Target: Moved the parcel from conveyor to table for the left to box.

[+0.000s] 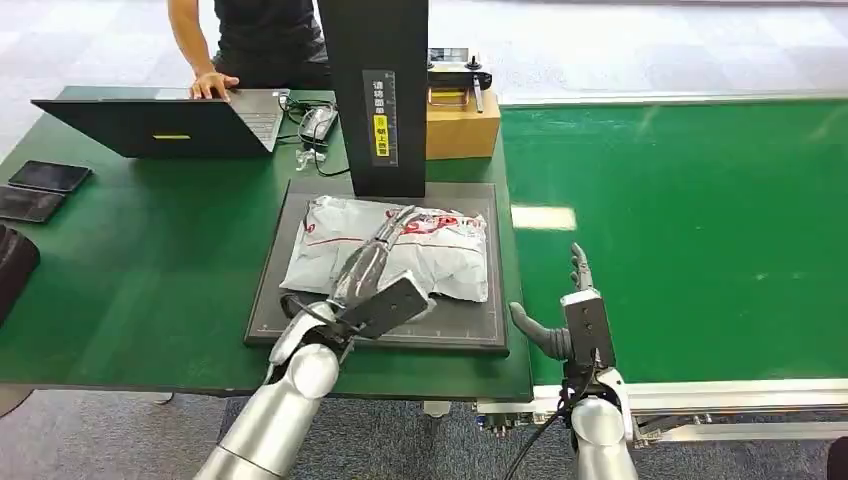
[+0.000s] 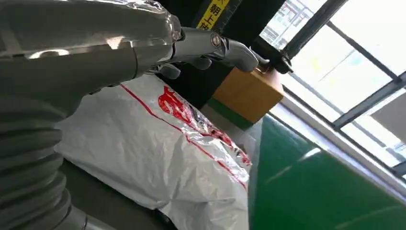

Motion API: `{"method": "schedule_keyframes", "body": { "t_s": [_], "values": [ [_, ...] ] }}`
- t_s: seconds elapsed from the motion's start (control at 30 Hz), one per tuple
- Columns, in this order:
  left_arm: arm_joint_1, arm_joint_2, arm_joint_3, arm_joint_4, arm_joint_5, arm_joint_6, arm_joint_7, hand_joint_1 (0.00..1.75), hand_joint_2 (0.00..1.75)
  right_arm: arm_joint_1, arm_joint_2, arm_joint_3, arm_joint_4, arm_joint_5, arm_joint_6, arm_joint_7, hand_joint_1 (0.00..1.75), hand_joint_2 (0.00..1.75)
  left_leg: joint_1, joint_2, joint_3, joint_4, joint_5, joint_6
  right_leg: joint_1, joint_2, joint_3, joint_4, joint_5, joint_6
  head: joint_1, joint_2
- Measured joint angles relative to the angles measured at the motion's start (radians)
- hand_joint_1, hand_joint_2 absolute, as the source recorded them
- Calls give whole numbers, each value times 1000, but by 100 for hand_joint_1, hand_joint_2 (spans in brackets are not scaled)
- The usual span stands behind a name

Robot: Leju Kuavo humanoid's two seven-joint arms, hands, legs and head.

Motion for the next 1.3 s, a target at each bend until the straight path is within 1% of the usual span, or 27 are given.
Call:
{"method": "schedule_keyframes", "body": {
  "t_s": [0.17,0.4,0.67,0.8,1.3],
  "values": [
    [-14,-2,-28,24,-42,5,32,0,175,0,0,0,0,4,-2,0,0,175,0,0,0,0,0,0,0,0,0,0,0,0,0,0],
    [-53,-5,-53,76,-103,-31,91,0,175,1,0,2,0,5,-2,0,0,175,0,0,0,0,0,0,0,0,0,0,0,0,0,0],
    [-120,-8,-74,162,-193,-32,237,0,175,5,0,5,0,5,-4,2,0,175,0,0,0,0,0,0,0,0,0,0,0,0,0,0],
    [-153,-8,-73,215,-208,-34,286,0,175,8,0,6,0,5,-9,7,0,175,0,0,0,0,0,0,0,0,0,0,0,0,0,0],
    [-221,-8,-67,344,-278,-67,337,0,175,33,0,15,-3,-11,-23,16,0,175,0,0,0,0,0,0,0,0,0,0,0,0,0,0]
  ]
}}
